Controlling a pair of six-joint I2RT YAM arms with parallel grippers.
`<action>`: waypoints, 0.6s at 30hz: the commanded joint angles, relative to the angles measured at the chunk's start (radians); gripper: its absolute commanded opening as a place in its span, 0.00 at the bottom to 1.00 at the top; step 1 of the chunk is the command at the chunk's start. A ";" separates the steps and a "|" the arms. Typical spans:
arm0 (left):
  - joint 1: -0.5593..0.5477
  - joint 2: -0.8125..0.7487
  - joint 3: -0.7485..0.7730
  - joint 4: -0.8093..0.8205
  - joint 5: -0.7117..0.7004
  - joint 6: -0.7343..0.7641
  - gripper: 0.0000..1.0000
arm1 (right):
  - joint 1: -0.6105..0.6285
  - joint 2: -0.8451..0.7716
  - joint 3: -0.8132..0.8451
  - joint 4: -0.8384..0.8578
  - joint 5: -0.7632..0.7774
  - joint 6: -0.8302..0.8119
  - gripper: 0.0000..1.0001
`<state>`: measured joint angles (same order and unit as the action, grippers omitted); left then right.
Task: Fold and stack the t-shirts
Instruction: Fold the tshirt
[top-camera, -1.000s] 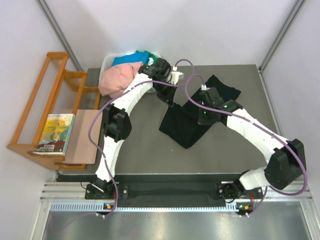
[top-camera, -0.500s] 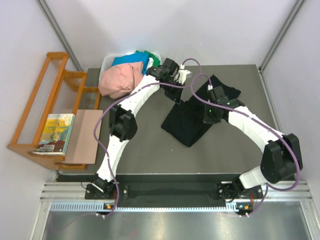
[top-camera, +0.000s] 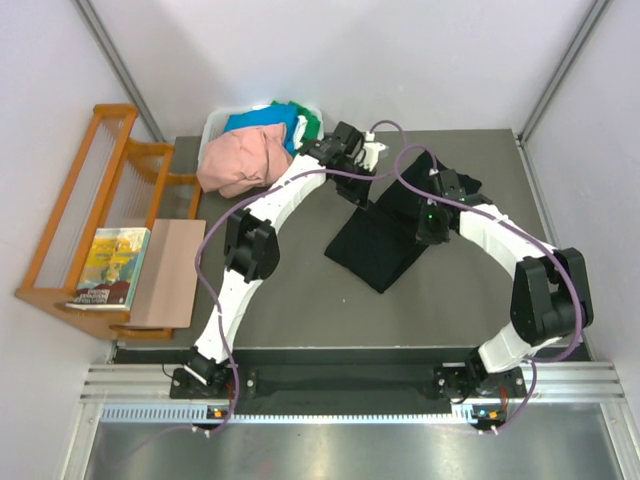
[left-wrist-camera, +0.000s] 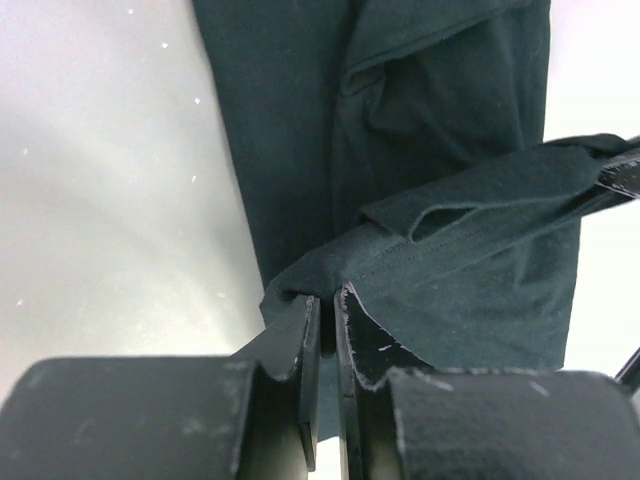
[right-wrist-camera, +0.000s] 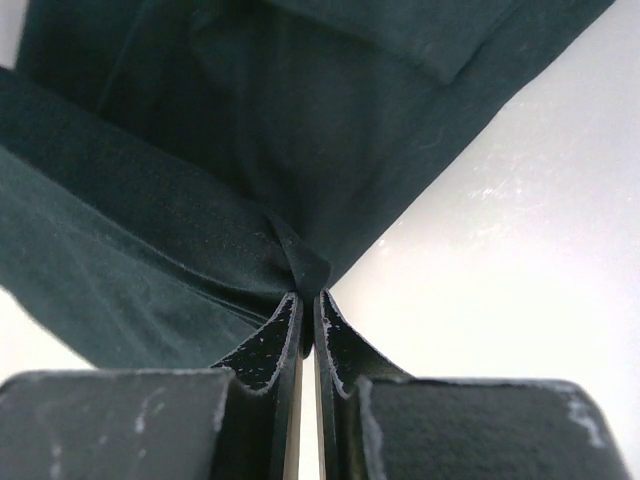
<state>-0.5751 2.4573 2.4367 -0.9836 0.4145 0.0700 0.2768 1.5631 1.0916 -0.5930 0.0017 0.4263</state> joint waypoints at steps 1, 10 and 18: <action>-0.009 0.022 0.001 0.080 -0.010 -0.013 0.07 | -0.039 0.046 -0.016 0.028 0.009 -0.026 0.00; -0.032 0.100 -0.022 0.112 0.006 -0.015 0.07 | -0.065 0.153 0.028 0.076 -0.026 -0.012 0.00; -0.032 0.109 -0.027 0.154 -0.006 -0.022 0.54 | -0.070 0.216 0.140 0.064 -0.032 -0.015 0.00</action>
<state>-0.6041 2.5984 2.4104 -0.8886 0.4191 0.0490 0.2256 1.7695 1.1366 -0.5503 -0.0322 0.4259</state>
